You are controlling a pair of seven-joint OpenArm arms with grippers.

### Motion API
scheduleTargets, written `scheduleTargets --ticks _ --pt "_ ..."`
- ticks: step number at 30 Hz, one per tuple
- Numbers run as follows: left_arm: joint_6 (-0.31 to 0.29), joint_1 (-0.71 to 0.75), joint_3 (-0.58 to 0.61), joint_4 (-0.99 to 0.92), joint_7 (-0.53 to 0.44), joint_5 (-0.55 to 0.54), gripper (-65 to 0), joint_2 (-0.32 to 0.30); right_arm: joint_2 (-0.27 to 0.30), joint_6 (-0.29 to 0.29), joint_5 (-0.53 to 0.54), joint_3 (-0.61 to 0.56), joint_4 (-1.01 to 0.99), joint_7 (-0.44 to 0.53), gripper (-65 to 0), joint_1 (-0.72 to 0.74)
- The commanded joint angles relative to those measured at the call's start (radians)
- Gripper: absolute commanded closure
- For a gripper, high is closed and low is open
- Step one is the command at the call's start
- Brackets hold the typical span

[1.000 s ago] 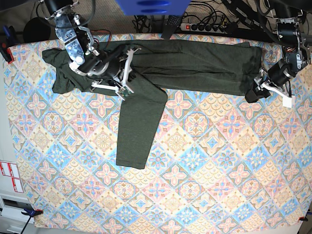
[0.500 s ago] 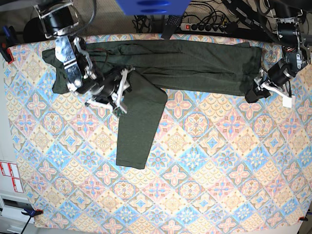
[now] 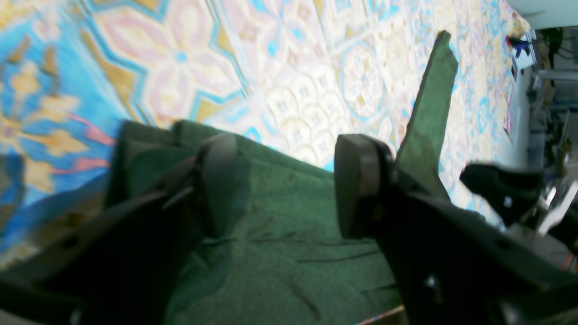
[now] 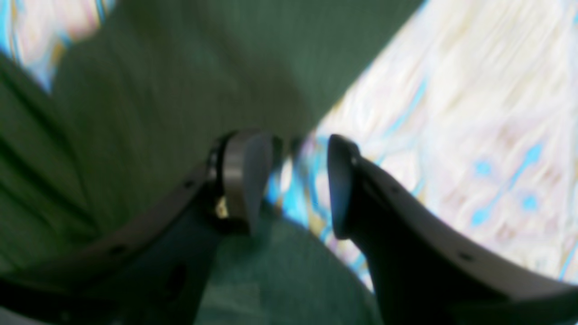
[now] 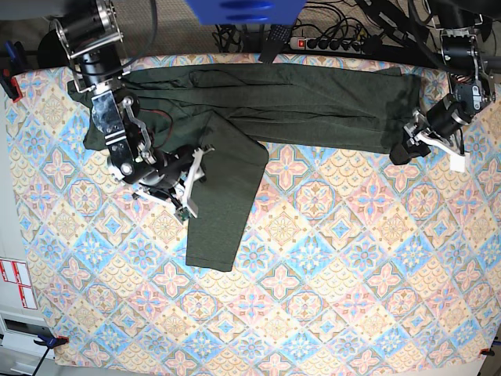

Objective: Fold the T-shirt properly
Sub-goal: 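Drag the folded sleeve and lower body across toward the left gripper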

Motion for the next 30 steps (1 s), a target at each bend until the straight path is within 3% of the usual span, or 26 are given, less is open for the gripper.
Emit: scheduleTargets --ticks 1,26,30 --pt "-0.006 -0.003 -0.006 0.016 -0.014 -0.019 -34.1 -0.020 0.003 0.005 0.011 0.003 0.003 0.004 -24.5 0.011" --pt "-0.006 -0.003 -0.006 0.016 -0.015 -0.019 -34.1 -0.018 -0.017 0.008 0.014 -0.005 -0.143 0.053 -24.0 0.002" --pt "-0.006 -0.003 -0.006 0.016 -0.015 -0.019 -34.1 -0.018 -0.051 0.008 0.014 -0.006 -0.141 0.044 -23.9 -0.005"
